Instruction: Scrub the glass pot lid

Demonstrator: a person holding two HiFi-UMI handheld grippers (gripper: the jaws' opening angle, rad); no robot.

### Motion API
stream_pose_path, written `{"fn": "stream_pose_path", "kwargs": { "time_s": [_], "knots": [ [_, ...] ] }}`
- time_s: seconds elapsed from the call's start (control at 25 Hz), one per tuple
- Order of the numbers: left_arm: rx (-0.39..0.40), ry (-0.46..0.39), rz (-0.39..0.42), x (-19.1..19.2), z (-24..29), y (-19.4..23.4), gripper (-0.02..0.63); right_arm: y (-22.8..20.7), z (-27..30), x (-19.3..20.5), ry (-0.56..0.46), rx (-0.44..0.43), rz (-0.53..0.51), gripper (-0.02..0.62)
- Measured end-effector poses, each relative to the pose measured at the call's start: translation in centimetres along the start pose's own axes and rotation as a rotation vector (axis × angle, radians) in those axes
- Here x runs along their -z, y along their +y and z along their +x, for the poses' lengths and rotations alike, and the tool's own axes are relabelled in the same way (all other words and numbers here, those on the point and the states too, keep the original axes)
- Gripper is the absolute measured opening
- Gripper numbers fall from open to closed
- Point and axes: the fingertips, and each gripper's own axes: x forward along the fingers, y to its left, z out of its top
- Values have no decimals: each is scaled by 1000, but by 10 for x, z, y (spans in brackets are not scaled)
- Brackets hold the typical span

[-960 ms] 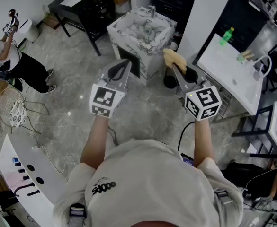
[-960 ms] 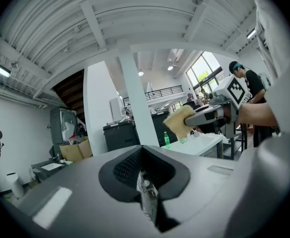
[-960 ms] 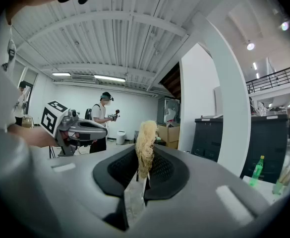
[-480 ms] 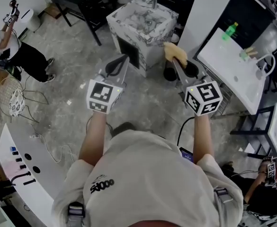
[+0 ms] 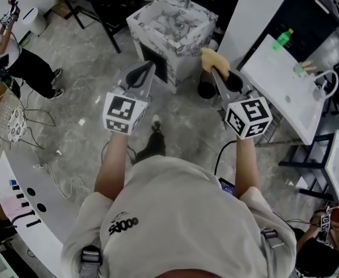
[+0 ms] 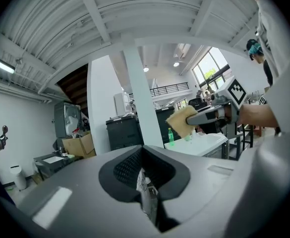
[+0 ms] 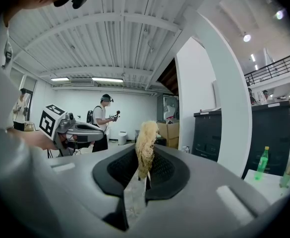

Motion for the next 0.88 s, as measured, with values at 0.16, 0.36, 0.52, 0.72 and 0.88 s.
{"fn": "stream_pose_path", "kwargs": {
  "time_s": [0.16,0.36,0.52,0.72,0.88],
  "knots": [
    [9,-8,-13,7,26,19,11,-20,25,2,10,9,8,44],
    [6,-5,-21,22,67,61,11,-48,75,6,19,22,15,44],
    [4,-5,-19,30,105,105,11,-72,128,2,26,32,19,44],
    [9,2,-22,38,151,163,11,-102,192,-8,37,52,26,44],
    [25,6,-29,43,187,202,11,-123,237,-13,50,72,33,44]
  ]
}}
